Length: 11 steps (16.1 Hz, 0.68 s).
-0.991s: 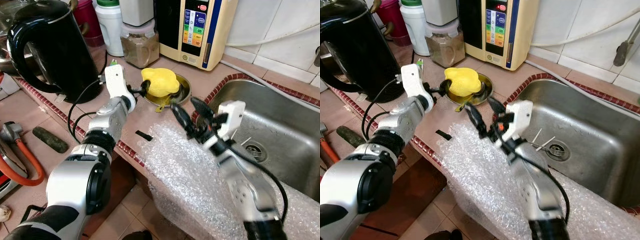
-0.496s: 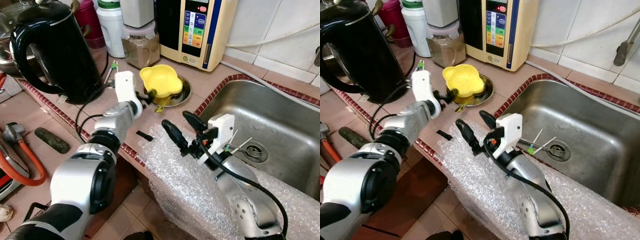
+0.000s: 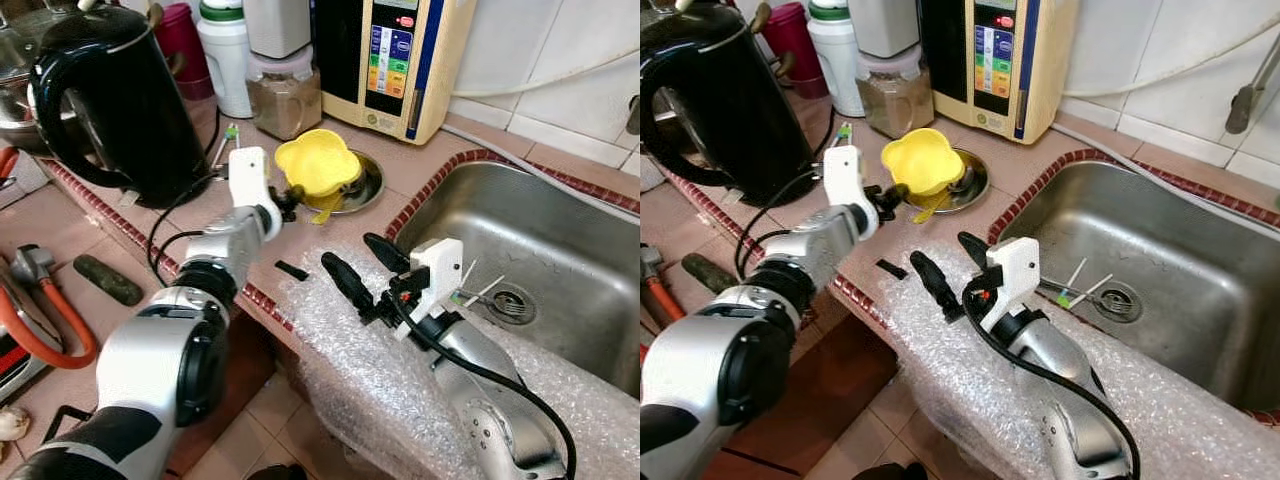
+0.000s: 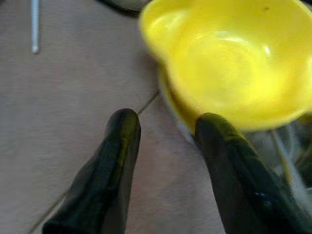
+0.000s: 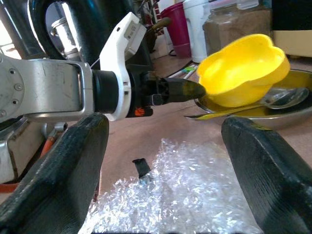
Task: Kitchen organization
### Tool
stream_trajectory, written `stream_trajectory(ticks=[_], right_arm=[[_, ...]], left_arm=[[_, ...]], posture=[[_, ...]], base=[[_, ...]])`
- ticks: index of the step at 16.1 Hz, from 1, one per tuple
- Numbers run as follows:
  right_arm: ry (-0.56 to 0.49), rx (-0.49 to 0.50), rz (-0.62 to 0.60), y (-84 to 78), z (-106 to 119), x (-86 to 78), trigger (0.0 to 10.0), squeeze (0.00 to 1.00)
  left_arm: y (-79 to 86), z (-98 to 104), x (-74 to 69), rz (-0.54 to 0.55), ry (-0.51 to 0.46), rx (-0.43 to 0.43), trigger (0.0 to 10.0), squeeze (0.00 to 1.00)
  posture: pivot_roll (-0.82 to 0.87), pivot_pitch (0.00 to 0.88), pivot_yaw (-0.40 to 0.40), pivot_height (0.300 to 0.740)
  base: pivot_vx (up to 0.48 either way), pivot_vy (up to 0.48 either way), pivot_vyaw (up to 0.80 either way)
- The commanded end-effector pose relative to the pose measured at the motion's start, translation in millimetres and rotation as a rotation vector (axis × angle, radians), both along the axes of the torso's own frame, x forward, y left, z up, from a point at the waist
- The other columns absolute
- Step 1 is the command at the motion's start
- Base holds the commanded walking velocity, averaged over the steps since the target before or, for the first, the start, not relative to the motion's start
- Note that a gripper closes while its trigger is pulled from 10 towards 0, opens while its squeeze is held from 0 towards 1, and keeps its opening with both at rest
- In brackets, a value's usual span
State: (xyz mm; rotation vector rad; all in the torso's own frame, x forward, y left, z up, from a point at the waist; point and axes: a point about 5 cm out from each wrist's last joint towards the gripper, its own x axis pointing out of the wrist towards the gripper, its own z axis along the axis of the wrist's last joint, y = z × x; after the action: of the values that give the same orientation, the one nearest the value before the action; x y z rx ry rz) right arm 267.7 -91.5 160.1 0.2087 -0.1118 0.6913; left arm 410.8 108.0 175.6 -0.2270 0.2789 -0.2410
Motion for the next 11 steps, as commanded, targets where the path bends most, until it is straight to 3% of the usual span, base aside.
stream_trajectory(ticks=[1,7,9,10,11], right_arm=[[-0.007,-0.007,0.008,2.0,1.6,0.4,10.0,0.0],[-0.007,-0.018,0.002,1.0,0.6,3.8,10.0,0.0],[-0.008,-0.021,0.001,1.2,0.6,4.5,10.0,0.0],[-0.007,-0.022,-0.002,0.4,0.6,4.7,10.0,0.0],[-0.007,-0.025,-0.016,-1.3,0.4,5.1,10.0,0.0]], left_arm=[[8.7,-8.1,-2.1,0.004,0.033,0.031,0.0,0.0],[23.3,-18.4,-6.5,-0.042,0.083,0.064,0.0,0.0],[28.7,-15.6,-6.2,-0.055,0.056,0.08,0.0,0.0],[29.5,-8.5,-4.5,-0.051,-0.007,0.076,0.0,0.0],[30.2,0.6,-4.3,-0.053,-0.121,0.101,2.0,0.0]], posture=[[-0.03,0.04,0.104,0.74],[-0.01,0.04,0.106,0.74],[-0.01,0.043,0.104,0.74],[-0.01,0.046,0.1,0.74],[0.0,0.051,0.092,0.74]], base=[[0.0,0.0,0.0],[0.0,0.0,0.0],[0.0,0.0,0.0],[0.0,0.0,0.0],[0.0,0.0,0.0]])
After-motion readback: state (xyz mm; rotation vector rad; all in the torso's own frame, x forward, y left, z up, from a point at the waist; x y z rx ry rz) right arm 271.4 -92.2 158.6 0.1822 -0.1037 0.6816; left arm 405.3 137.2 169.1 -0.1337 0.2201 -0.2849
